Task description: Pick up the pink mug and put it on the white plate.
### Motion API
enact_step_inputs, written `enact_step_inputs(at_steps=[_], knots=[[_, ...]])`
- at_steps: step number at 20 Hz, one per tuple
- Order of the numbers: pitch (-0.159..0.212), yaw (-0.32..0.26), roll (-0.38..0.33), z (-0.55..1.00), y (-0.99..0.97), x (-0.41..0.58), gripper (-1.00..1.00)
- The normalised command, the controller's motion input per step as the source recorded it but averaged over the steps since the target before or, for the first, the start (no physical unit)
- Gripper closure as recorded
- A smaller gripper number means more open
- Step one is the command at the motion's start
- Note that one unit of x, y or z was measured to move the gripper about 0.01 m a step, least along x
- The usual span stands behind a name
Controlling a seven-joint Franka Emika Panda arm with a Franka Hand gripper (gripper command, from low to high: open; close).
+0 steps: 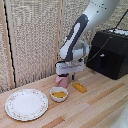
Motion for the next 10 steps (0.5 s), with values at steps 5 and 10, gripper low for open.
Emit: enact_step_inputs(at_steps=[5,10], knots=[[-0.015,0.001,0.019,0.00,0.02,0.000,1.00],[0.011,-0.014,0.107,0.20,0.01,0.006,1.00]])
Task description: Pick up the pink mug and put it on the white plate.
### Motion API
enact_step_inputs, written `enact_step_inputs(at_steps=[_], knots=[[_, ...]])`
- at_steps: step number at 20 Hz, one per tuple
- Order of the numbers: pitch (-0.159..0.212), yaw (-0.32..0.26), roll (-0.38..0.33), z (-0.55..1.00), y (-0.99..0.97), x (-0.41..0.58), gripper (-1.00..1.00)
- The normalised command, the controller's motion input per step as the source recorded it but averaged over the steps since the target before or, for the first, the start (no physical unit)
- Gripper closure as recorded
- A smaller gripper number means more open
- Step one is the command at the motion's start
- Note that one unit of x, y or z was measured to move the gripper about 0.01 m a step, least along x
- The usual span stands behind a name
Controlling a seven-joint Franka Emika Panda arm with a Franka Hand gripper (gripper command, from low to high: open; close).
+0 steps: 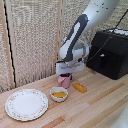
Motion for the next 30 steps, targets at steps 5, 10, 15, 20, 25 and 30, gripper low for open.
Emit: enact_step_inputs(at_steps=[5,10,15,20,25,30], knots=[[0.031,0.000,0.166,0.68,0.00,0.175,1.00],[0.025,0.000,0.144,0.75,0.00,0.235,1.00],[0.034,0.003,0.156,0.69,0.24,0.162,1.00],[0.042,0.001,0.157,0.66,0.59,0.042,1.00],[0.053,0.006,0.099,0.46,0.81,0.048,1.00],[0.089,0.023,0.011,0.11,0.91,0.090,1.00]])
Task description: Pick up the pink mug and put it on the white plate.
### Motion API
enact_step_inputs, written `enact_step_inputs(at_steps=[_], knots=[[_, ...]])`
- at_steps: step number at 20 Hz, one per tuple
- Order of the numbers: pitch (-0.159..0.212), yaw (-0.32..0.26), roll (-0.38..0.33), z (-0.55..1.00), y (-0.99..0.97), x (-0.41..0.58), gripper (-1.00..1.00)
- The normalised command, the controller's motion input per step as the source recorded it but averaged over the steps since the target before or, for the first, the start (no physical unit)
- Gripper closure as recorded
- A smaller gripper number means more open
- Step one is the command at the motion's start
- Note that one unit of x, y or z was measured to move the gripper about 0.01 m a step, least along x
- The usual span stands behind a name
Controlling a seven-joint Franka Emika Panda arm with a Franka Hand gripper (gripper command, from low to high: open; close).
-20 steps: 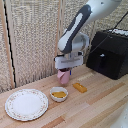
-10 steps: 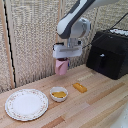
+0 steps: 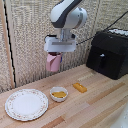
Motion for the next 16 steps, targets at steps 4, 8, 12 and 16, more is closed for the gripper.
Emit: enact_step_inputs(at_steps=[4,8,12,16], knots=[[0.127,0.048,-0.034,-0.01,0.86,0.171,1.00],[0.116,0.064,-0.089,-0.08,0.78,0.266,1.00],[0.072,0.084,-0.141,-0.19,0.64,0.396,1.00],[0.023,0.101,-0.169,-0.26,0.52,0.444,1.00]])
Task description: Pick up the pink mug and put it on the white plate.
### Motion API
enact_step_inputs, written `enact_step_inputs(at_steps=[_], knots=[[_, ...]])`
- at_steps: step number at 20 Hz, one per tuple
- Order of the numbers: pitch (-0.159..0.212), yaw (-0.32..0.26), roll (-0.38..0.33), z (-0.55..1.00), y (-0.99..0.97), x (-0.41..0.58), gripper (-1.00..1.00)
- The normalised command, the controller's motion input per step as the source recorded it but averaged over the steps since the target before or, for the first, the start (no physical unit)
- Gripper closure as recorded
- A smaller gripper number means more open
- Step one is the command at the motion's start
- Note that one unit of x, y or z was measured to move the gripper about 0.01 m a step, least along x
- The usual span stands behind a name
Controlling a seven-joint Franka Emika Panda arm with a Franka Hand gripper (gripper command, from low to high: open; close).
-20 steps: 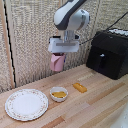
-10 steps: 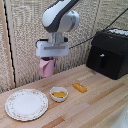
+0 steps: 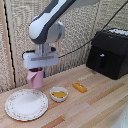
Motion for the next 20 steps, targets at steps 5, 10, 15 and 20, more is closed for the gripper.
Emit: enact_step_inputs(at_steps=[5,10,15,20], knots=[[0.000,0.113,-0.165,-0.27,0.47,0.307,1.00],[-0.021,0.098,-0.155,-0.26,0.39,0.175,1.00],[-0.074,0.081,-0.173,-0.27,0.33,0.179,1.00],[-0.083,0.080,-0.157,-0.18,0.25,0.203,1.00]])
